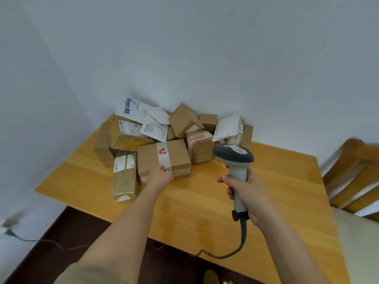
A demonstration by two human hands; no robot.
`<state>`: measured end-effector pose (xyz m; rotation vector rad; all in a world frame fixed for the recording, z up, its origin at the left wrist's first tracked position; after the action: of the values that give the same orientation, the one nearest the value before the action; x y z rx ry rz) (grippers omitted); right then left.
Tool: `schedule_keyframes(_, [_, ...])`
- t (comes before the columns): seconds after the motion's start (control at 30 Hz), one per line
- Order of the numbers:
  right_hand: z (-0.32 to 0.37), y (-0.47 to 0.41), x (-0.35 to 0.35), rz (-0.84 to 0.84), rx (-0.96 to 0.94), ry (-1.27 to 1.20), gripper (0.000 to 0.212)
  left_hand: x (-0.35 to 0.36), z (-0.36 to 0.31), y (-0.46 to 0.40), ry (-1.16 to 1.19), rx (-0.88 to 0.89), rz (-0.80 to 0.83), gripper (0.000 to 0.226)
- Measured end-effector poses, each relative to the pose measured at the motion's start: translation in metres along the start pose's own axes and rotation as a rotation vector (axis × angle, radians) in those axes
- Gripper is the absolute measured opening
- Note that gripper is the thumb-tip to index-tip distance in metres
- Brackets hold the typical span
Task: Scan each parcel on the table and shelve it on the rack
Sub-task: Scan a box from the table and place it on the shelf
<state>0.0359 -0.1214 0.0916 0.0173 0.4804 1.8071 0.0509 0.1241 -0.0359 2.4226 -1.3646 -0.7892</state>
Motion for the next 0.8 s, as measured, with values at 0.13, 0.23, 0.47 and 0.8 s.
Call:
schedule_keyframes(0.13, [0.003, -0.046, -0.001, 0.036, 0.053, 0.025, 0.024, 0.014, -0.003, -0.029, -0.148, 0.026, 0.053, 0.06])
schedule_keyframes(0.23, [0.0, -0.068, 0.004, 0.062, 0.094, 0.033, 0.023, 0.019, 0.0, -0.053, -0.353, 0.049, 0.085, 0.061])
schedule_keyframes(0.47, [-0.002, -0.099, 0.026, 0.085, 0.148, 0.057, 0.024, 0.019, 0.017, -0.048, -0.608, 0.295, -0.044, 0.024])
schedule_keyframes(0.8, [-0.001, -0.106, 0.051, 0.132, 0.171, 0.085, 0.024, 0.001, 0.037, -0.043, -0.7, 0.371, -0.299, 0.096])
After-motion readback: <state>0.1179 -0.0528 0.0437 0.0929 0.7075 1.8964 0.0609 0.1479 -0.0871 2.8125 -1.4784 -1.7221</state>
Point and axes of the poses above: each hand's wrist, its own y-axis away from the middle knuckle, its own x-axis out of the palm, z = x × y, the point moved 2 cm from there along -y, towards the middle knuckle, and after that the axes turned 12 degrees about y, right-handed, at the moved point
